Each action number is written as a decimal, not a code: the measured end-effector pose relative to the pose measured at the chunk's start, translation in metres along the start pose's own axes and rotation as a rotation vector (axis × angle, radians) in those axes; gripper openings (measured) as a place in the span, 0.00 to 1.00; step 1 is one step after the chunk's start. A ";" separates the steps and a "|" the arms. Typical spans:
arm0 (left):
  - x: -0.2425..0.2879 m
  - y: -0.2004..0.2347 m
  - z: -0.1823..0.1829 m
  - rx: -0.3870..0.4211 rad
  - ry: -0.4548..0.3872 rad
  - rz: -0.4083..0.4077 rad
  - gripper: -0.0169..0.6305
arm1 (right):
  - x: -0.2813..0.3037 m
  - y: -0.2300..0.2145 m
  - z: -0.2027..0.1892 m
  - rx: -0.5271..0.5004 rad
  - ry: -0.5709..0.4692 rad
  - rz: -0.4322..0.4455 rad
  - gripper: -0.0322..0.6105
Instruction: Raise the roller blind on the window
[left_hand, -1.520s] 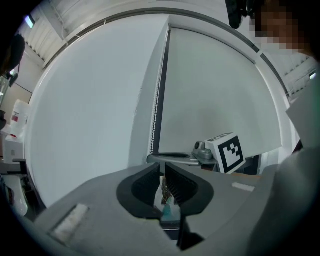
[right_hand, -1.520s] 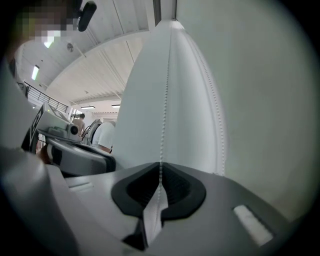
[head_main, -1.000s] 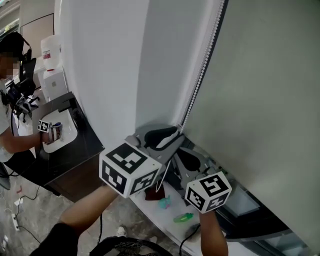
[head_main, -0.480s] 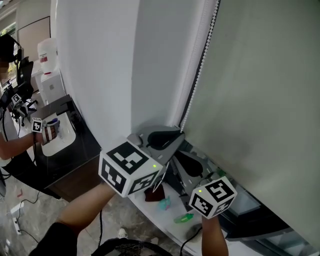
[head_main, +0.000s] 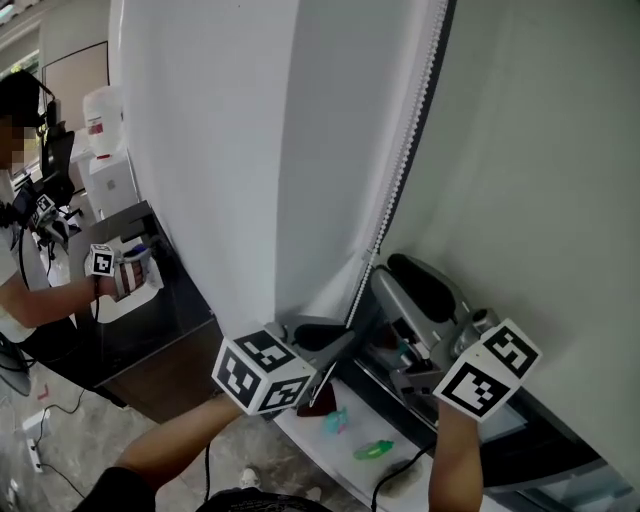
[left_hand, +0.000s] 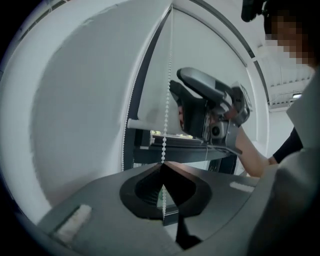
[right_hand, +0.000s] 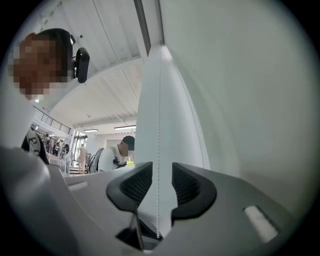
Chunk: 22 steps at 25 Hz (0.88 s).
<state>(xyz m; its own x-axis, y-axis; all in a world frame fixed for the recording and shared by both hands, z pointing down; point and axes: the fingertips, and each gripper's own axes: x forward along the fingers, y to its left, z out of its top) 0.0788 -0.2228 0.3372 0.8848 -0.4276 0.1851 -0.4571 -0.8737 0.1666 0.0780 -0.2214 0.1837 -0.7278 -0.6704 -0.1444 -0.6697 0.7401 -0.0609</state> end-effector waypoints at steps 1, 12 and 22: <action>-0.001 0.001 -0.007 0.003 0.012 0.008 0.04 | 0.004 0.002 0.001 -0.013 0.006 0.008 0.22; 0.008 0.004 -0.077 -0.040 0.137 0.002 0.04 | 0.023 0.012 -0.005 -0.087 0.083 0.064 0.06; -0.040 -0.012 0.031 -0.133 -0.189 -0.087 0.23 | 0.008 -0.003 -0.055 -0.050 0.107 -0.017 0.06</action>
<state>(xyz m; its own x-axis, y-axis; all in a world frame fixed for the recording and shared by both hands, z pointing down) 0.0510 -0.2025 0.2981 0.9166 -0.3993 -0.0183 -0.3757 -0.8762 0.3018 0.0660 -0.2322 0.2370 -0.7262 -0.6864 -0.0378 -0.6865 0.7270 -0.0124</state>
